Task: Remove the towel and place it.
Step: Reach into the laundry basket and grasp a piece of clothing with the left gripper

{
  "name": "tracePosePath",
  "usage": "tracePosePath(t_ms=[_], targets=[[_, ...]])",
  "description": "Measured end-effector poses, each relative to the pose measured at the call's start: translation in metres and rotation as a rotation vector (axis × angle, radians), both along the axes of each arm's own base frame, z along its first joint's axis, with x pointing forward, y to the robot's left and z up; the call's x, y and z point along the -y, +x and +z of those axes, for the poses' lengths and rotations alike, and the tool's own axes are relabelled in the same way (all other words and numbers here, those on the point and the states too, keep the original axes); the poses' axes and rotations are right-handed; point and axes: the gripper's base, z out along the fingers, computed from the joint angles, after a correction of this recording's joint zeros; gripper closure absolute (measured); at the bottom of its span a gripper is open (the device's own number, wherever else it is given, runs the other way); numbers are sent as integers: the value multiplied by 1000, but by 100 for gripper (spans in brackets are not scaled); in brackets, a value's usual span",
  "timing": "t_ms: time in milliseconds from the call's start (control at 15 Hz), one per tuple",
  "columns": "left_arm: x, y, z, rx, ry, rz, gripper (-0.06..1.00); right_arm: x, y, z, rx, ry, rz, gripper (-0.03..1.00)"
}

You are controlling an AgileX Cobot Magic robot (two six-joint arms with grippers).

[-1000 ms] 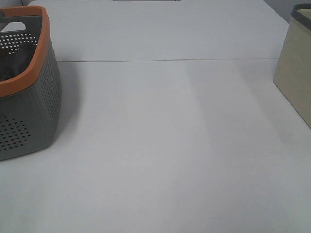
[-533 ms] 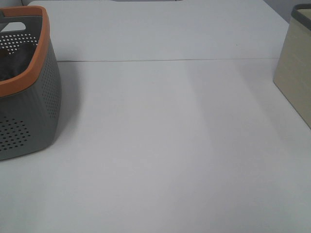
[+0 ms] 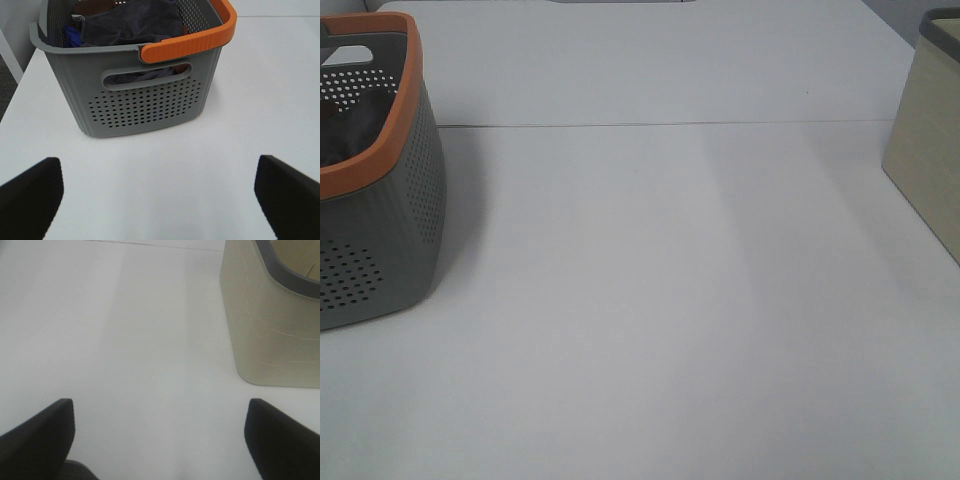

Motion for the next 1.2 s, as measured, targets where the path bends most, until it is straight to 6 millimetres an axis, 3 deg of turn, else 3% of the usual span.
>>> tracePosePath(t_ms=[1200], targets=[[0,-1,1,-1,0,0,-4,0,0,0,0,0,0,14]])
